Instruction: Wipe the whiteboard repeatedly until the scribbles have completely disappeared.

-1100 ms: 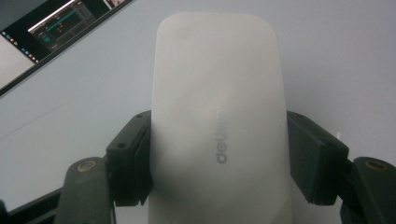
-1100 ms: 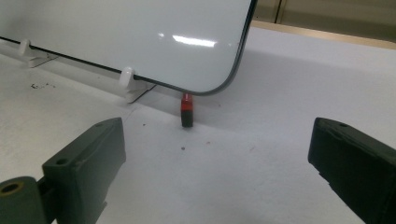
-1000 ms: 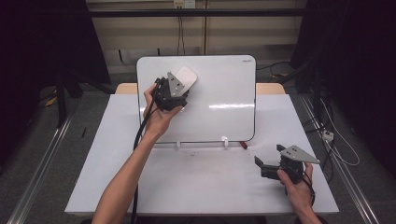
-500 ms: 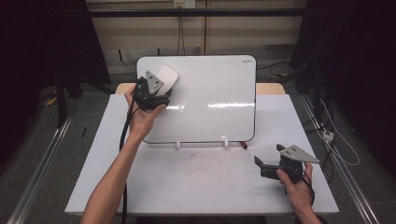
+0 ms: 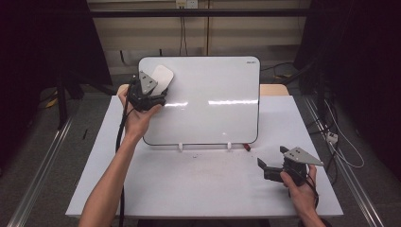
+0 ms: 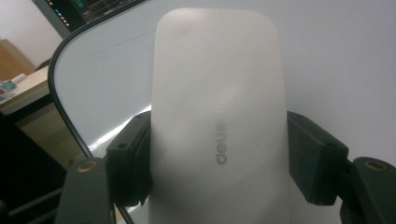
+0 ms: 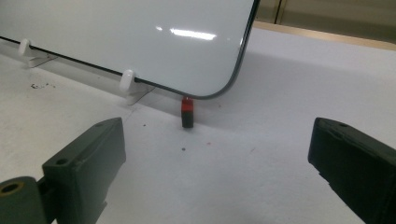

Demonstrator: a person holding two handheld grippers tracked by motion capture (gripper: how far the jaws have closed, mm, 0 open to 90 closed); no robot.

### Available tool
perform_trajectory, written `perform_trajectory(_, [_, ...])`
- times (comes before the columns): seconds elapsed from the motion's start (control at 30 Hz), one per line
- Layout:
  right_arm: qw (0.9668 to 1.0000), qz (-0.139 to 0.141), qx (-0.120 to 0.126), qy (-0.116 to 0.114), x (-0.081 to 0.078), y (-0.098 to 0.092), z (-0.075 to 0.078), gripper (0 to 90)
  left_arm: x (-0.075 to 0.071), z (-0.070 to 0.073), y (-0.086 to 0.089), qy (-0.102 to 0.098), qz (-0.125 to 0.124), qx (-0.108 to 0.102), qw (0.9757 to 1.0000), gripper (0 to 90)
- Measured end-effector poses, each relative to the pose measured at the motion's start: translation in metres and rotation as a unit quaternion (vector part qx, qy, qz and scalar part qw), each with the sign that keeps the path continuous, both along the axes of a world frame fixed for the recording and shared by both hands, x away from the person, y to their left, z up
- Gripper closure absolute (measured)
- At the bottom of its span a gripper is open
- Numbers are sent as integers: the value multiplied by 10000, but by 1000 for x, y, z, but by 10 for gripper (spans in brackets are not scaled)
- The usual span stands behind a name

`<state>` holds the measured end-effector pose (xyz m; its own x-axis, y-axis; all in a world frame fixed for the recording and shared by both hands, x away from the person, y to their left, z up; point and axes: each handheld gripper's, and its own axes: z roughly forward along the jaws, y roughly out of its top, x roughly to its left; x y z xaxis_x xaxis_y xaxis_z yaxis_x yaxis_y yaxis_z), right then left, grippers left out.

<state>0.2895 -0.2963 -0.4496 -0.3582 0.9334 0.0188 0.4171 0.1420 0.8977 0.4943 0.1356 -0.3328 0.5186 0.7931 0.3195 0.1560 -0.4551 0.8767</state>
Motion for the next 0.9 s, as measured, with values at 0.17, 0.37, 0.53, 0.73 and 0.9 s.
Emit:
perform_trajectory(0.17, [10000,11,-4,7,1,1,0,40,-1,0,6,70,-84,-106,9999,312])
perform_trajectory(0.37, [10000,26,-31,4,3,4,1,40,-12,6,17,-8,-128,-492,9987,312])
perform_trajectory(0.53, [10000,46,-51,18,5,8,1,41,-19,21,34,-151,-16,-676,9976,312])
perform_trajectory(0.73, [10000,33,-54,14,5,6,0,41,-25,24,45,-158,24,-729,9972,312])
perform_trajectory(0.9, [10000,40,-40,2,3,5,1,40,-29,20,47,-48,16,-698,9976,312])
